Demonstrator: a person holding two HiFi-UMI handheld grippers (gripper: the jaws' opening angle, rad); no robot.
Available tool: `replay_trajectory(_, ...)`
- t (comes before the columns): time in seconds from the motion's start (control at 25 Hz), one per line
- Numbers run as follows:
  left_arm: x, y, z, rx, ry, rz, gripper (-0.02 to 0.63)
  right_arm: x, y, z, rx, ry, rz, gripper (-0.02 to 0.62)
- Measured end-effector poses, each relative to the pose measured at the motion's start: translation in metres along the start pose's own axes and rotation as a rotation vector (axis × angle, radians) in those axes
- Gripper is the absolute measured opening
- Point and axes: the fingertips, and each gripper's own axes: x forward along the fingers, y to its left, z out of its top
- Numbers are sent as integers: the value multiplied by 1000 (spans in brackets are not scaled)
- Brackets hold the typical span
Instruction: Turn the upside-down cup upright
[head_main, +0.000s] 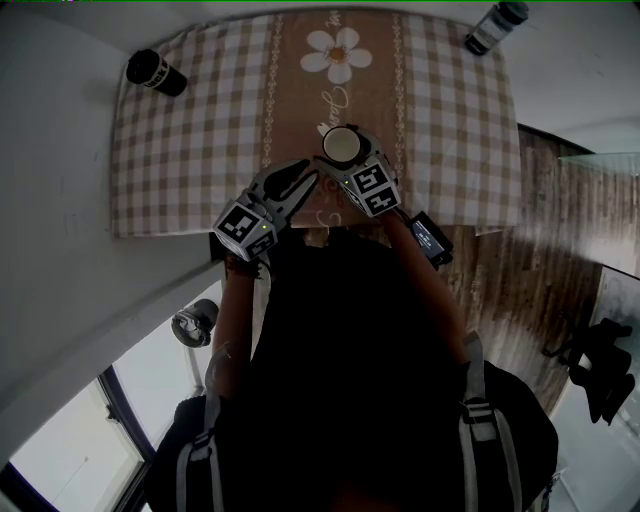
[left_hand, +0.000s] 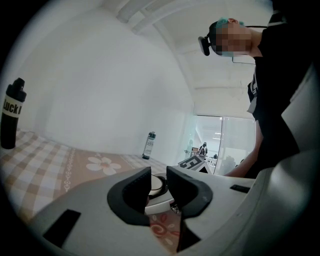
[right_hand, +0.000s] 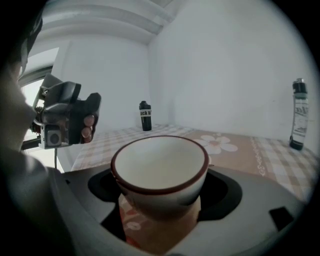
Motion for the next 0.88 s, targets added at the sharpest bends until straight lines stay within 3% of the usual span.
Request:
replay_trajectory(0.08,-1,1,-1,-7,5,4,104,-4,2,5,4,-11,5,468)
replay_trajectory(0.24,0,3,0,-4,3,14,104,-20,5,18,-10,-54,20,471)
replay_trajectory(0.4,4,9,8,-2,-25,41,107,-51,8,52,-4,-193,4,469)
replay_trajectory(0.52,7,18,15,17,-59,119,106,-78,10,85,-15,-366,-34,387)
replay_trajectory(0.6,8,25,21,53,-88,214,106,-91,12,101,-52,-439,-55,327)
replay_trajectory(0.72,4,32,23,95,-114,364,106,-99,13,108,-68,-465,-92,263)
replay_trajectory(0.88,6,32,16,111,-113,425,11,-105,12,110,-108,-487,-168,115)
